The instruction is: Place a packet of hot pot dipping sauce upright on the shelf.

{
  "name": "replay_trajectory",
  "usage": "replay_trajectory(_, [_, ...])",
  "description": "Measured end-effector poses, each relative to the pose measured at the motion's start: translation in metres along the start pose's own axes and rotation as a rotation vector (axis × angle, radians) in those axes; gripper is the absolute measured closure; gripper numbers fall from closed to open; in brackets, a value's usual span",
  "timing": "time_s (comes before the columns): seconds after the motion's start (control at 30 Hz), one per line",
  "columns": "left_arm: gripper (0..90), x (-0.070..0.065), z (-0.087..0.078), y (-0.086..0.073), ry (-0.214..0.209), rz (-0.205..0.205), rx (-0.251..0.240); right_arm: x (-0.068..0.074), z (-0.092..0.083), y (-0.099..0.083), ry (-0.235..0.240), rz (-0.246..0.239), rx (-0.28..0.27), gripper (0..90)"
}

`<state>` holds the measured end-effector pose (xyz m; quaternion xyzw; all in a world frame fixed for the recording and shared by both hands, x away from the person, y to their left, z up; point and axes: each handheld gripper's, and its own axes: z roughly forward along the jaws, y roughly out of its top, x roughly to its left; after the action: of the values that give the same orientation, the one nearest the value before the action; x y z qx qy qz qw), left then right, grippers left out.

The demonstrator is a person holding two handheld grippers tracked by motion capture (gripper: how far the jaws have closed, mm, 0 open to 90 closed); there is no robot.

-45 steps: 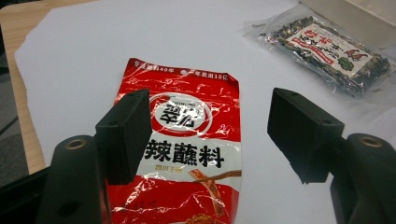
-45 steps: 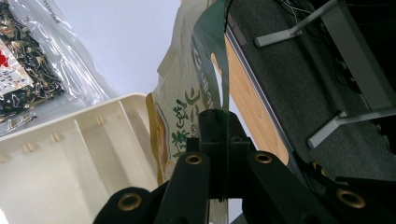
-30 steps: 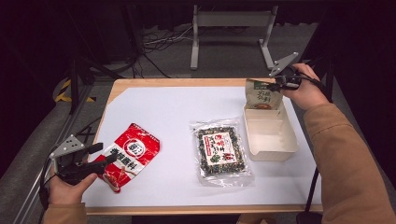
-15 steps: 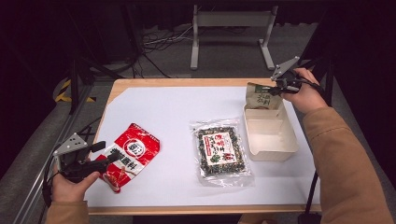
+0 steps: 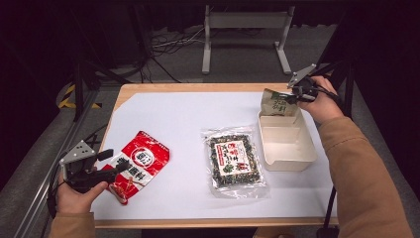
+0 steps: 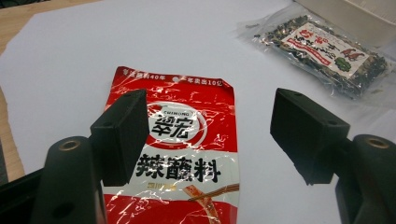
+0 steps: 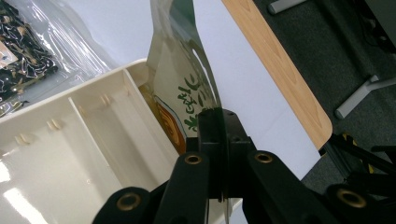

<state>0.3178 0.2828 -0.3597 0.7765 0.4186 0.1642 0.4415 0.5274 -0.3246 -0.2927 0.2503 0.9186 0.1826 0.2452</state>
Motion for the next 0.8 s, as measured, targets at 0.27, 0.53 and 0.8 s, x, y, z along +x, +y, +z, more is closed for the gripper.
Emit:
replay_trajectory(0.27, [28.5, -0.001, 0.007, 0.002, 0.021, 0.027, 0.005, -0.002, -0.008, -0.001, -0.009, 0.044, -0.054, 67.3])
replay_trajectory(0.53, [32.8, -0.001, 0.014, 0.007, 0.033, 0.040, 0.018, 0.001, -0.029, -0.002, -0.049, 0.099, -0.165, 44.0])
replay_trajectory(0.8, [33.4, -0.001, 0.021, 0.017, 0.042, 0.092, 0.037, 0.011, -0.049, -0.005, -0.079, 0.133, -0.264, 38.4])
